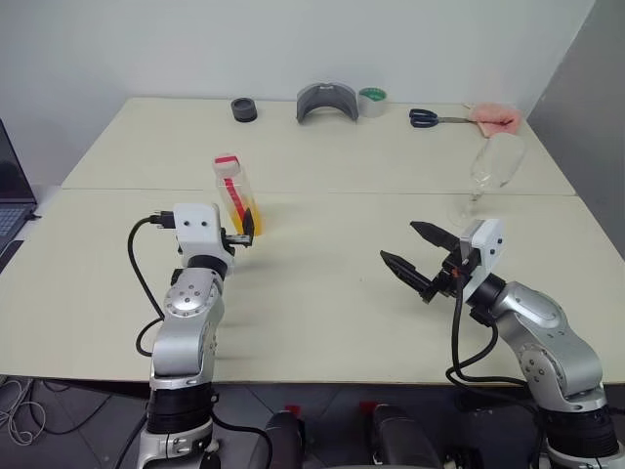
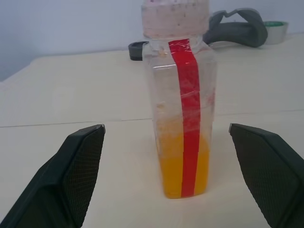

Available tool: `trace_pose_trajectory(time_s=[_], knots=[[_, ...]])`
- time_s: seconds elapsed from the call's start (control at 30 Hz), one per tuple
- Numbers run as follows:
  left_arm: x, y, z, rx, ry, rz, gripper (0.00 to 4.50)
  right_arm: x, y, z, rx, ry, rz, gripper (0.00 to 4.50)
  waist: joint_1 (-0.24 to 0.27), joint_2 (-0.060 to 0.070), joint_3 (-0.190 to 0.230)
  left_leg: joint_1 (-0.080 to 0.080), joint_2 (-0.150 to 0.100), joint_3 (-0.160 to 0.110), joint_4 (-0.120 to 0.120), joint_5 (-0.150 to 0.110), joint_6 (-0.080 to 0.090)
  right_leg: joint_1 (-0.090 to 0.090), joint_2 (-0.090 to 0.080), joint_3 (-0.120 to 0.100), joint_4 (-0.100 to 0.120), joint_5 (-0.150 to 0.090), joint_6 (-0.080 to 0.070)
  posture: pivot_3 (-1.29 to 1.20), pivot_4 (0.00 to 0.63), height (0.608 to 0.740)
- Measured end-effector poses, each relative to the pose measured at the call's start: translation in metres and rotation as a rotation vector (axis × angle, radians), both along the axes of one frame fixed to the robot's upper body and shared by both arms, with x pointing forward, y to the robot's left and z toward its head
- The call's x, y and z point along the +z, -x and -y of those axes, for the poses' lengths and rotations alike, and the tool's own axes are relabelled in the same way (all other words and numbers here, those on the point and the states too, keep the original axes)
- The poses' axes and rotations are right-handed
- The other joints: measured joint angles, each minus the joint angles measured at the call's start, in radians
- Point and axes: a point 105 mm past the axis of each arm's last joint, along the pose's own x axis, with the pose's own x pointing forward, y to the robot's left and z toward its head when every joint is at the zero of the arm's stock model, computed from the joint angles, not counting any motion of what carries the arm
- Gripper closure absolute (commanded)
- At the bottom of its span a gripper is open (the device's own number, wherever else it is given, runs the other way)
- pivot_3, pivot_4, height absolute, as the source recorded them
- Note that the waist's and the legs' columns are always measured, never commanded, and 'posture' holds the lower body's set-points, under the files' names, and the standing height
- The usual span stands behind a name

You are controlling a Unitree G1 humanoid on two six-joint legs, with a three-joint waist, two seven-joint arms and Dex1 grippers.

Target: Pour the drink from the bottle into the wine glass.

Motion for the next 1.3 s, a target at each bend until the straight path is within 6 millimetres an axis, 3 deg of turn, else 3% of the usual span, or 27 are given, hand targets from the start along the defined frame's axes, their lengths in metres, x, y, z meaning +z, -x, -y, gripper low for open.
trace_pose_trajectory(time_s=[0.37, 1.0, 1.3], knots=[[-0.002, -0.012, 0.004, -0.024, 0.019, -0.029, 0.01, -0.007, 0.011, -0.015, 0.115, 0.043, -0.021, 0.0, 0.0, 0.0, 0.0, 0.0, 0.0, 0.0, 0.0, 0.0, 0.0, 0.0, 0.0, 0.0, 0.0, 0.0, 0.0, 0.0, 0.15, 0.74], [0.013, -0.041, 0.011, -0.01, 0.054, 0.004, 0.01, 0.0, 0.01, -0.02, 0.132, 0.046, -0.024, 0.0, 0.001, 0.0, 0.0, 0.0, 0.0, 0.0, 0.0, 0.0, 0.0, 0.0, 0.0, 0.0, 0.0, 0.0, 0.0, 0.0, 0.15, 0.74], [0.008, -0.052, 0.014, -0.005, 0.071, -0.02, 0.01, 0.008, 0.009, -0.023, 0.142, 0.037, -0.013, 0.0, 0.001, 0.0, 0.0, -0.001, 0.0, 0.0, 0.0, 0.0, 0.0, -0.001, 0.0, 0.0, 0.0, 0.0, 0.0, 0.0, 0.15, 0.74]])
